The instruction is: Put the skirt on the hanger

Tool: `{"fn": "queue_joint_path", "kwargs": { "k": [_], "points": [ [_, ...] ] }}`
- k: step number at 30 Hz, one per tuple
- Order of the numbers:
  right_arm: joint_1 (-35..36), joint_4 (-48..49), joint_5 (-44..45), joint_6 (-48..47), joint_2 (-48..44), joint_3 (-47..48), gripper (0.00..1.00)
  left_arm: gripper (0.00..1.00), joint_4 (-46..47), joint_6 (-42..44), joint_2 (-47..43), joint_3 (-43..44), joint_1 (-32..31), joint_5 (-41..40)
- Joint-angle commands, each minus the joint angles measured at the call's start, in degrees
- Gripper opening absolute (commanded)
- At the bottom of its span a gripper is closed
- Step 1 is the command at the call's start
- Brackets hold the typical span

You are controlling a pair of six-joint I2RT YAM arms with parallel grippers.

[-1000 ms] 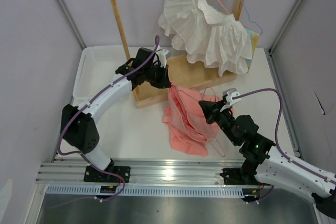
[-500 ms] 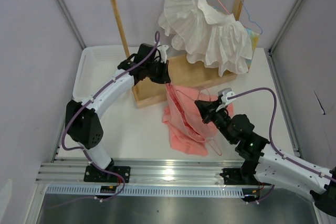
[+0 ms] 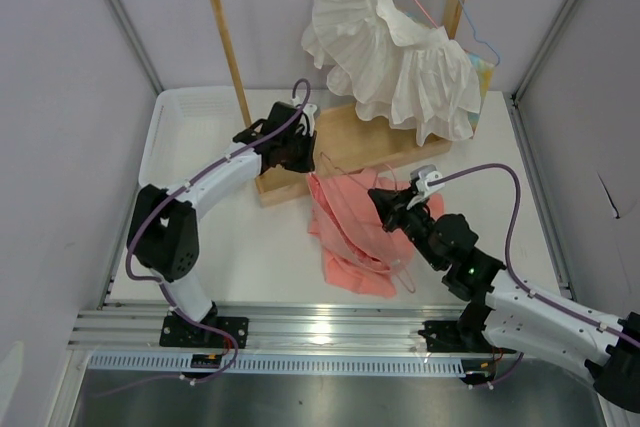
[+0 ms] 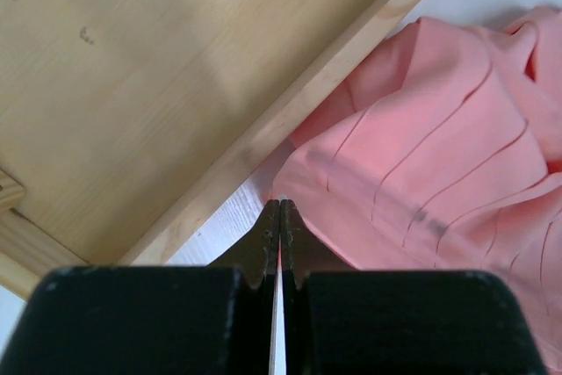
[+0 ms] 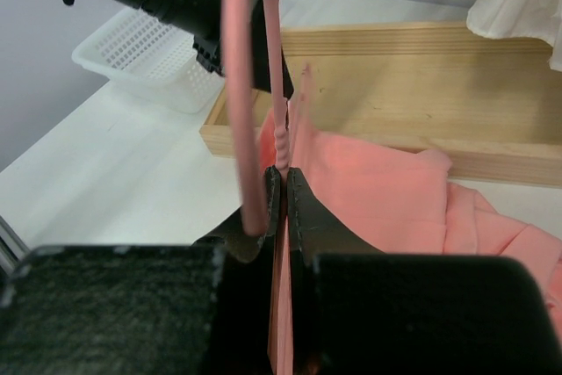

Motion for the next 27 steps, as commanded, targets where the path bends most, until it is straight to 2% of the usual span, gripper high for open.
{"fn": "queue_joint_path", "kwargs": {
  "k": [1, 4, 12, 27],
  "points": [
    [-1.0, 5.2, -1.2, 0.0, 0.9, 0.6, 0.0, 0.0, 4.1, -1.2, -2.8, -1.3, -0.6, -2.4],
    [-1.2, 4.7, -1.0, 0.1, 1.7, 0.5, 0.0, 0.0, 6.8, -1.9, -4.5, -3.4, -0.6, -2.7],
    [-1.0, 0.1, -1.4, 2.9, -3.0, -0.4, 0.0, 0.0, 0.3, -1.8, 1.1, 5.4, -0.6, -3.5],
    [2.8, -7.7, 2.4, 2.5, -5.8, 1.3, 0.0, 0.0, -1.5, -2.2, 6.4, 10.1, -0.5, -2.6]
  ]
}}
